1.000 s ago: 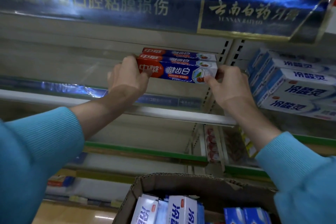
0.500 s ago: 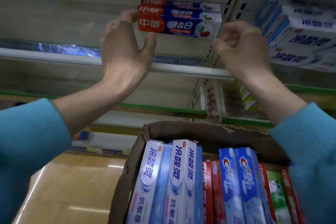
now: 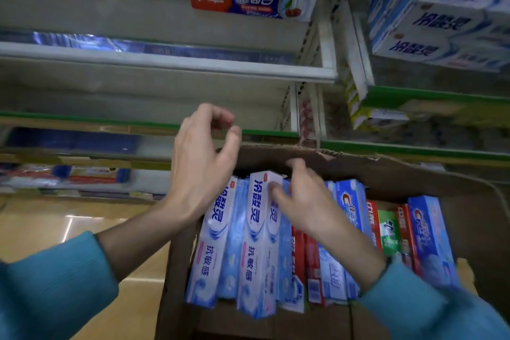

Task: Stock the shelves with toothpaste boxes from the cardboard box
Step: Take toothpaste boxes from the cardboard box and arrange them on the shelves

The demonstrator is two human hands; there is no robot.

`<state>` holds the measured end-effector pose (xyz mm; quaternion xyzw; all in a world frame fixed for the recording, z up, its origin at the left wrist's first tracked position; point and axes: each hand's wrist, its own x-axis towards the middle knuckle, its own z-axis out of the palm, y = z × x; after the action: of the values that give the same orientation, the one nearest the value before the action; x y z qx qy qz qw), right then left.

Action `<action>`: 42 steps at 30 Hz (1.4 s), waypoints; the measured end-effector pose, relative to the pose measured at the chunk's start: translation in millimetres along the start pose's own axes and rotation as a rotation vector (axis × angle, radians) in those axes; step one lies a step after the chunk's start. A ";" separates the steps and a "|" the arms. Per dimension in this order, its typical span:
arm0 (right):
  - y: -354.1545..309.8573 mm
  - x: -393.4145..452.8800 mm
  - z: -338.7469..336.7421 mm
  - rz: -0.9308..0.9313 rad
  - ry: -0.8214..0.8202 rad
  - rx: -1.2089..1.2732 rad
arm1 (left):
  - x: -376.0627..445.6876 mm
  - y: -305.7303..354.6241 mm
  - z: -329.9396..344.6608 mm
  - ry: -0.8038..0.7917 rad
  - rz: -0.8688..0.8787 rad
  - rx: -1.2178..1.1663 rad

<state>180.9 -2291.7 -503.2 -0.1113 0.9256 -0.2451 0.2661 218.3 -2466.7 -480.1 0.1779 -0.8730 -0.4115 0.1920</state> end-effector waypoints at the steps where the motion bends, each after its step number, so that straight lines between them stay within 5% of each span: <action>1: 1.0 0.5 10.9 0.064 -0.044 -0.006 | -2.0 -0.6 2.2 -0.008 -0.008 -0.011; 11: 2.3 1.2 36.8 0.112 -0.029 0.130 | -6.6 -3.5 3.2 -0.122 -0.070 -0.031; 17: 7.5 -12.6 15.4 -0.111 -0.067 0.372 | -0.8 -5.3 -5.8 -0.396 -0.024 0.061; 24: 1.8 -35.5 -51.6 -0.355 -0.067 0.476 | 2.7 33.0 -16.4 -0.651 0.111 -0.106; 30: 23.2 -56.8 -126.6 -0.253 0.030 0.508 | -2.8 100.3 4.6 -0.521 -0.024 -0.516; 42: 214.5 -119.8 -295.5 -0.178 0.157 0.605 | -18.9 247.4 130.7 -0.103 -0.025 -0.731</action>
<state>102.9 -1951.4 -342.6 -0.0882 0.8152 -0.5391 0.1924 133.9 -2225.0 -365.8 0.0875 -0.6745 -0.7070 0.1937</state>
